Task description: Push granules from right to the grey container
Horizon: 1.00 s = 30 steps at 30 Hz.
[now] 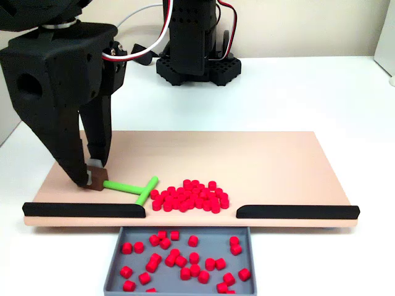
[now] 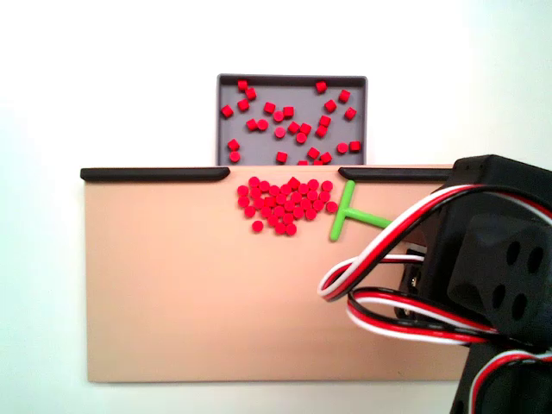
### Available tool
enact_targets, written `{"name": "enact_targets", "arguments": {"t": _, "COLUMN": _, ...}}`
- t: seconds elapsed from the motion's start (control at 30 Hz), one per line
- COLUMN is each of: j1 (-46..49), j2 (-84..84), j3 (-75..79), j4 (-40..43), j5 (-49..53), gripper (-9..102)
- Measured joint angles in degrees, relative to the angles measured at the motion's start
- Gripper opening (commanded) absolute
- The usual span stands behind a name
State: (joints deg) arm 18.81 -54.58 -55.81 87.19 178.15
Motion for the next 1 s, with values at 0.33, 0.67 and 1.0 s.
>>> {"name": "enact_targets", "arguments": {"t": 0.33, "j1": -0.7, "j2": 0.0, "j3": 0.0, "j4": 0.09, "j5": -2.37, "gripper": 0}}
{"name": "enact_targets", "arguments": {"t": 0.67, "j1": -2.02, "j2": 0.0, "j3": 0.0, "j4": 0.09, "j5": -4.66, "gripper": 0}}
{"name": "enact_targets", "arguments": {"t": 1.0, "j1": -2.81, "j2": 0.0, "j3": 0.0, "j4": 0.0, "j5": -6.42, "gripper": 0}}
